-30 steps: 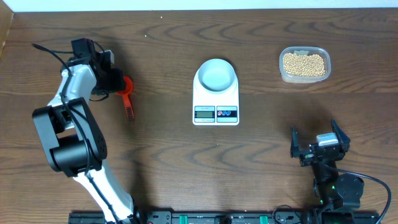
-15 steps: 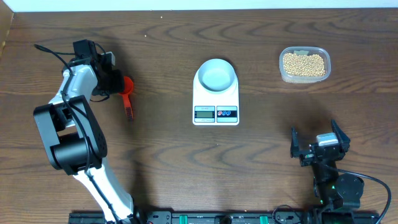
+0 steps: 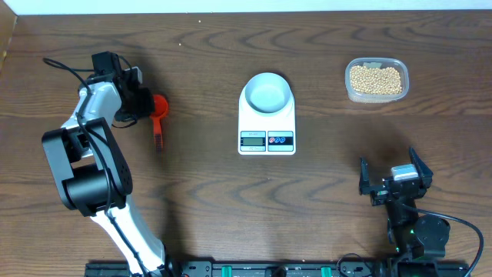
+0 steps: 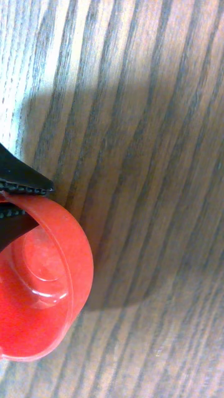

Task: Scoop item into bowl and weigh 50g on scale
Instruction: 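Lower the left gripper and grasp the red scoop's rim, then lift the red scoop with the left gripper toward the scale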

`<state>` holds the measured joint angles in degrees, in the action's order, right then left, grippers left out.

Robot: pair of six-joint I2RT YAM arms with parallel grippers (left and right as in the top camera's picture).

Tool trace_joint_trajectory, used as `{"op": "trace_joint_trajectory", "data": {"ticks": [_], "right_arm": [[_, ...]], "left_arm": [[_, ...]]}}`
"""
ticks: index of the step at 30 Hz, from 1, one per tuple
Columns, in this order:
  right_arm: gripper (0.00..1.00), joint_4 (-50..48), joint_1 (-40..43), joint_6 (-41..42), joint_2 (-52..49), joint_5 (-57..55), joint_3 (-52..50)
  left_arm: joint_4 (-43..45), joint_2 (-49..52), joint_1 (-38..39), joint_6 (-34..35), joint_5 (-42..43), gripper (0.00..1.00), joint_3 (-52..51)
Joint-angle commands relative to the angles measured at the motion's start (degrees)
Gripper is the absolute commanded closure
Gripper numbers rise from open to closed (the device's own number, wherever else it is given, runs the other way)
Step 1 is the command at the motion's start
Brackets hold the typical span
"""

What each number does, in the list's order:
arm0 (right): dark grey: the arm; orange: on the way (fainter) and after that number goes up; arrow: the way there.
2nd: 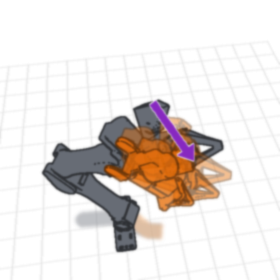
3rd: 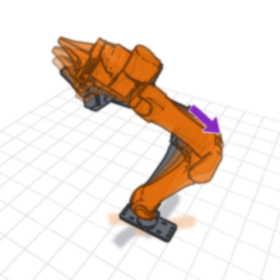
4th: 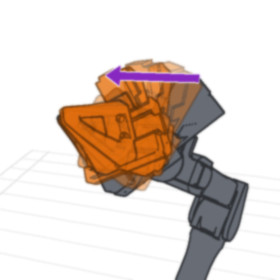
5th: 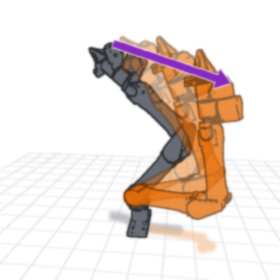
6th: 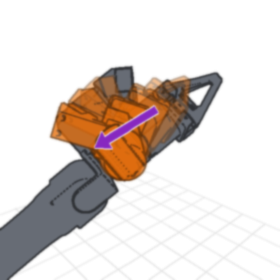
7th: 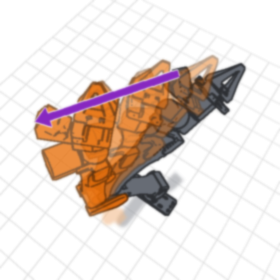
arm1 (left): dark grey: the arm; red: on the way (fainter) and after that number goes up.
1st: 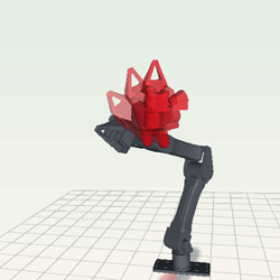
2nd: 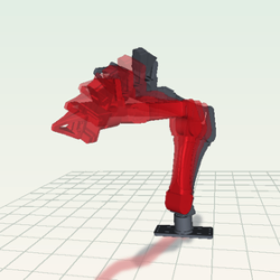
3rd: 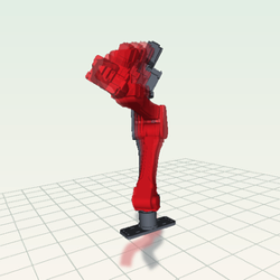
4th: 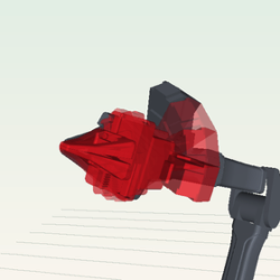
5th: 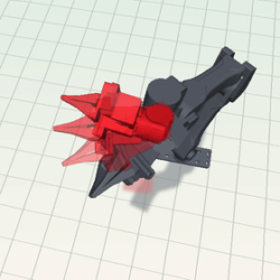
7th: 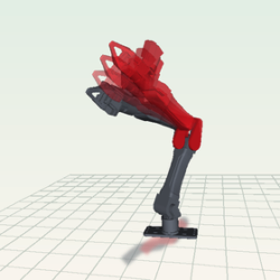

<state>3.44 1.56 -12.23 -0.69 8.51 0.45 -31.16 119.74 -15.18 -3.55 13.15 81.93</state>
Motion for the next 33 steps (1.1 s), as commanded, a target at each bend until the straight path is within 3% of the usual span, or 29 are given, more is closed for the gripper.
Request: {"op": "trace_joint_trajectory", "data": {"ticks": [1, 5, 14, 27, 33], "right_arm": [[0.01, 0.2, -0.48, -0.24, 0.31, -0.02, -0.13], [0.01, 0.2, -0.48, -0.24, 0.31, -0.02, -0.13], [0.01, 0.2, -0.48, -0.24, 0.31, -0.02, -0.13], [0.01, 0.2, -0.48, -0.24, 0.31, -0.02, -0.13], [0.01, 0.2, -0.48, -0.24, 0.31, -0.02, -0.13]], "left_arm": [[0.15, 0.02, -0.28, 6.38, -0.33, 0.93, -0.37], [0.39, -2.78, -0.24, 15.52, 0.55, 0.93, -0.15], [0.13, -12.57, -0.22, 28.89, 7.93, 0.93, -0.15], [-5.97, -19.96, 3.21, 60.96, 8.57, 0.93, -0.15], [-7.89, -19.98, 7.19, 63.89, 8.74, 0.93, -0.15]]}}
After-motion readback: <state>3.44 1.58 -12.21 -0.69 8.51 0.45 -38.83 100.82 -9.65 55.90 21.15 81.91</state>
